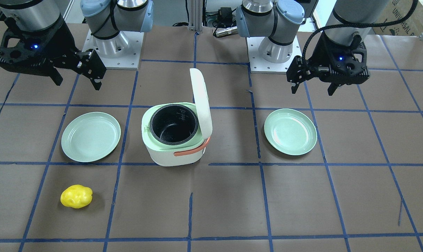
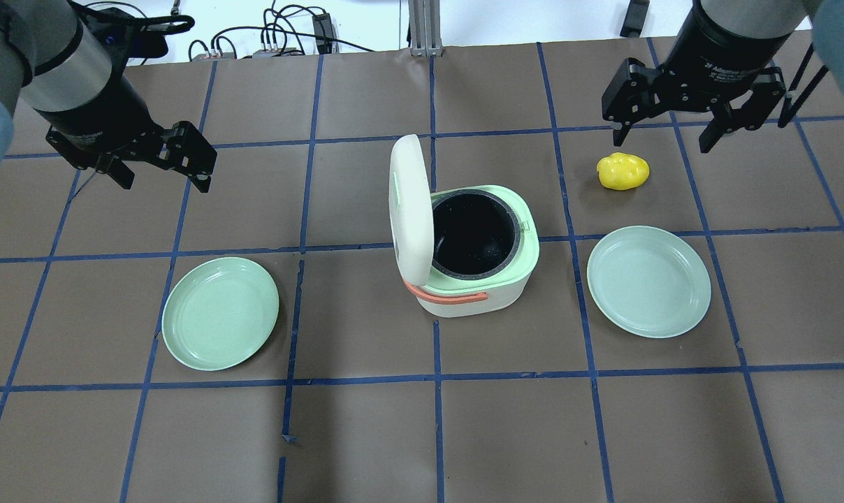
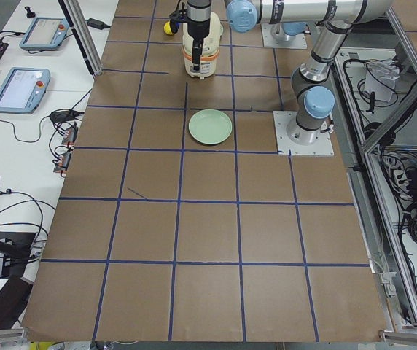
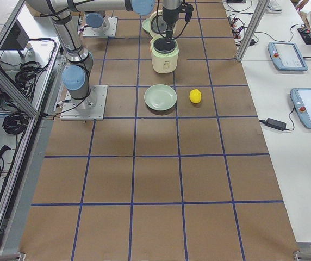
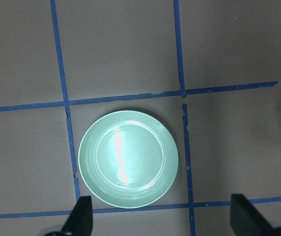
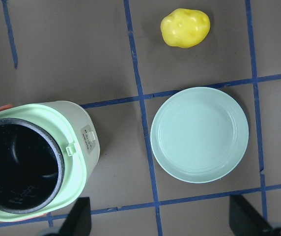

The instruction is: Press rice cooker button

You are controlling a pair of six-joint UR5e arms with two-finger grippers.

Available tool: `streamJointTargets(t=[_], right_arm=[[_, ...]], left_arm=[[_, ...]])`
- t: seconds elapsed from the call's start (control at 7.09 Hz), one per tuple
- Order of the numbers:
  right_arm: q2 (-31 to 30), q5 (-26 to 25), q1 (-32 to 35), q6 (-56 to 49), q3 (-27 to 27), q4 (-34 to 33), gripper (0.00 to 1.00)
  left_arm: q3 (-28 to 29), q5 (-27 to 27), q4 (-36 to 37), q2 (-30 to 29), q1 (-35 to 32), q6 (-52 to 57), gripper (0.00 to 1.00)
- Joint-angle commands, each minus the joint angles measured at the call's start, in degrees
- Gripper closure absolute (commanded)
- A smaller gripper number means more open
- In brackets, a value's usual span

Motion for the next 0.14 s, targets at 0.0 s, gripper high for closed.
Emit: streamJointTargets(t=[0.0], right_arm=[[0.00, 0.07, 0.00, 0.00, 0.01, 0.04, 0.00]], left_arm=[[0.00, 0.00, 0.00, 0.00, 0.00, 0.00, 0.00]])
